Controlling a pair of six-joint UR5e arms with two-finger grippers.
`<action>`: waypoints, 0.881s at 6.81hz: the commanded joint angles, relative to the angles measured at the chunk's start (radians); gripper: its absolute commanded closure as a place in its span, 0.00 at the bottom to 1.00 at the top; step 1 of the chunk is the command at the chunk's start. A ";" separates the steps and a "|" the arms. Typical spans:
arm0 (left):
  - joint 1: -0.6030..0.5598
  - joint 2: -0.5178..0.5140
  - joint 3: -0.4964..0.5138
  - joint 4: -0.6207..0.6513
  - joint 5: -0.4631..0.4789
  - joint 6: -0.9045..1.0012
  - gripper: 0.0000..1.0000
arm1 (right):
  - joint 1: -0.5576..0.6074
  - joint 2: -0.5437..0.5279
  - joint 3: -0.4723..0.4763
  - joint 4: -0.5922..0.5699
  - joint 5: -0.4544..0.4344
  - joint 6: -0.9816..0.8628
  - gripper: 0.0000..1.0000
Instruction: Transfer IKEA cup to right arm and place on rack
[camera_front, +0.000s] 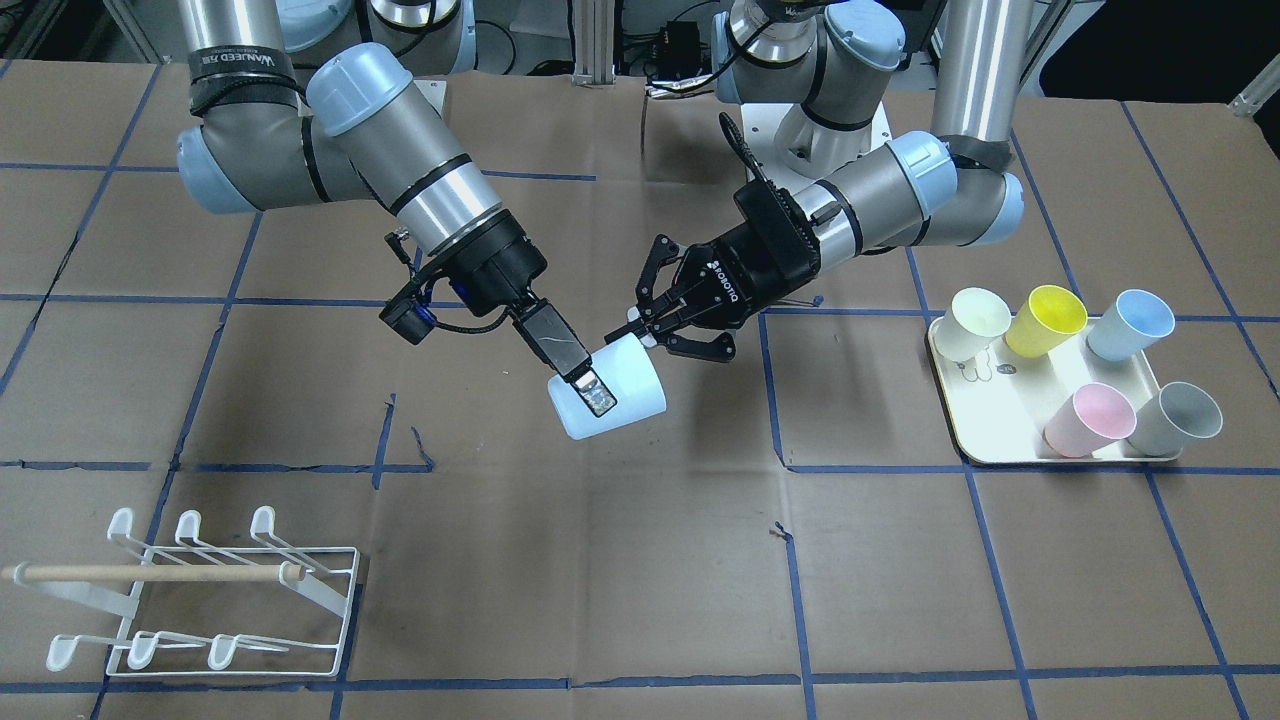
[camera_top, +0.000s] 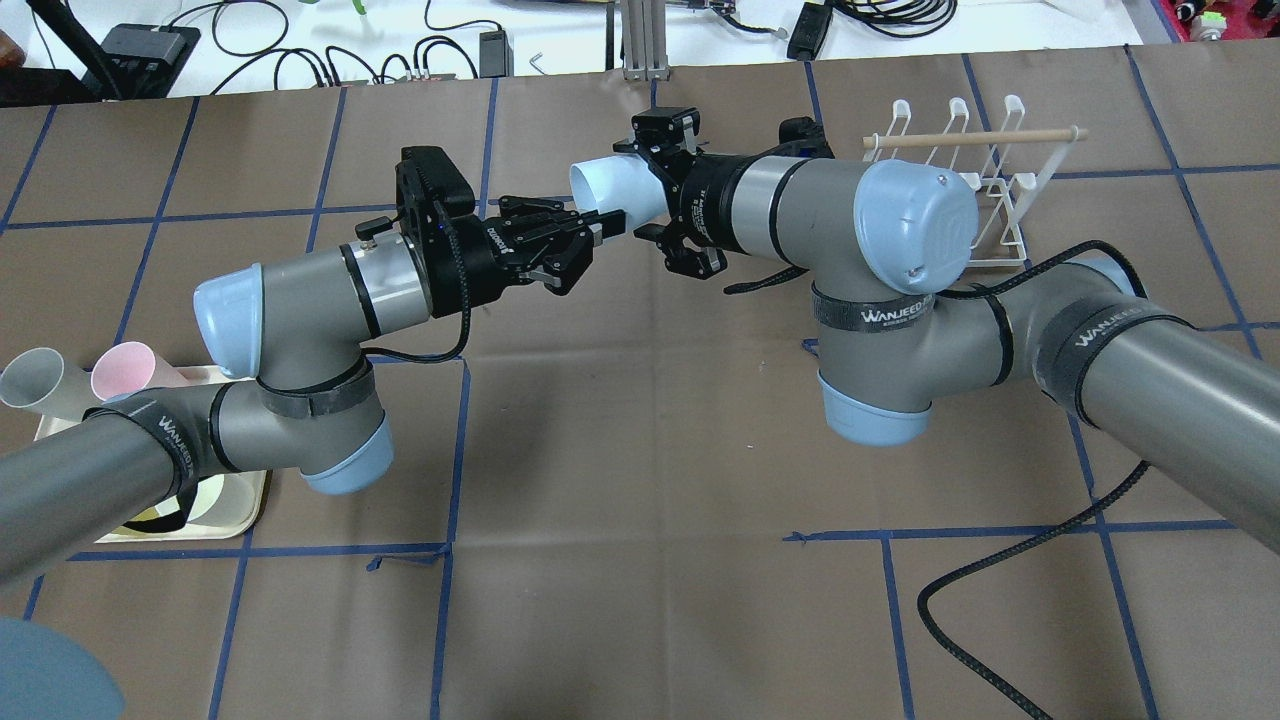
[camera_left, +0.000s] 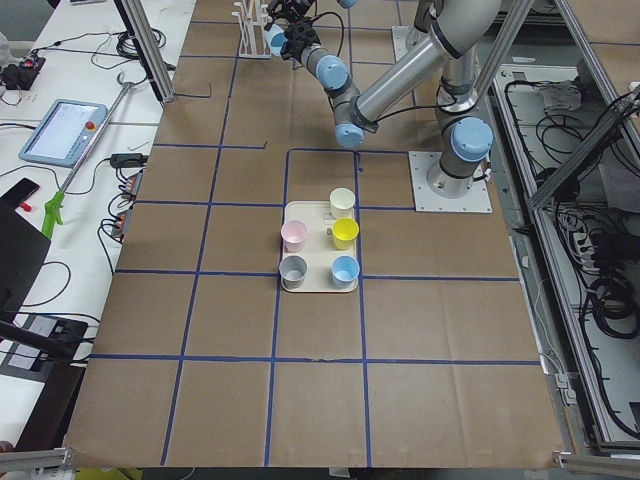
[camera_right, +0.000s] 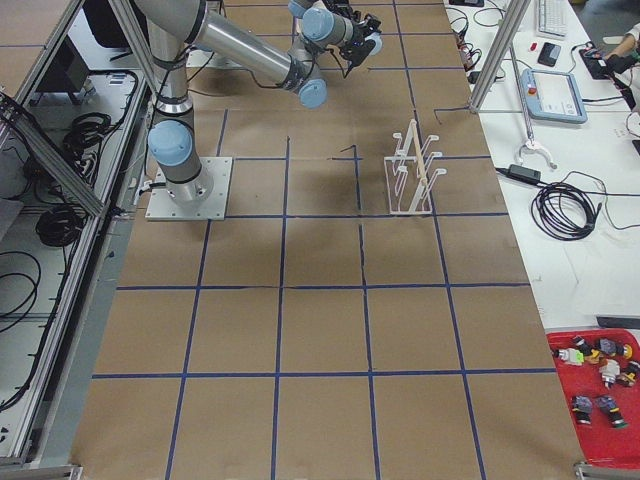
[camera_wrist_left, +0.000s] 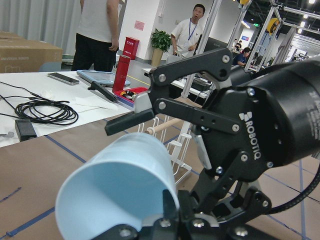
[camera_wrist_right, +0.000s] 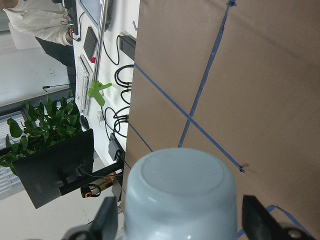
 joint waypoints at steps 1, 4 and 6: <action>0.000 0.000 0.000 0.000 0.001 -0.002 1.00 | 0.000 0.000 0.000 0.002 0.002 -0.002 0.46; 0.002 0.002 0.002 0.000 0.006 -0.020 0.83 | 0.000 0.002 0.000 0.002 0.002 -0.002 0.50; 0.006 0.000 0.005 0.060 0.015 -0.117 0.33 | -0.001 0.000 -0.001 0.002 0.002 -0.005 0.50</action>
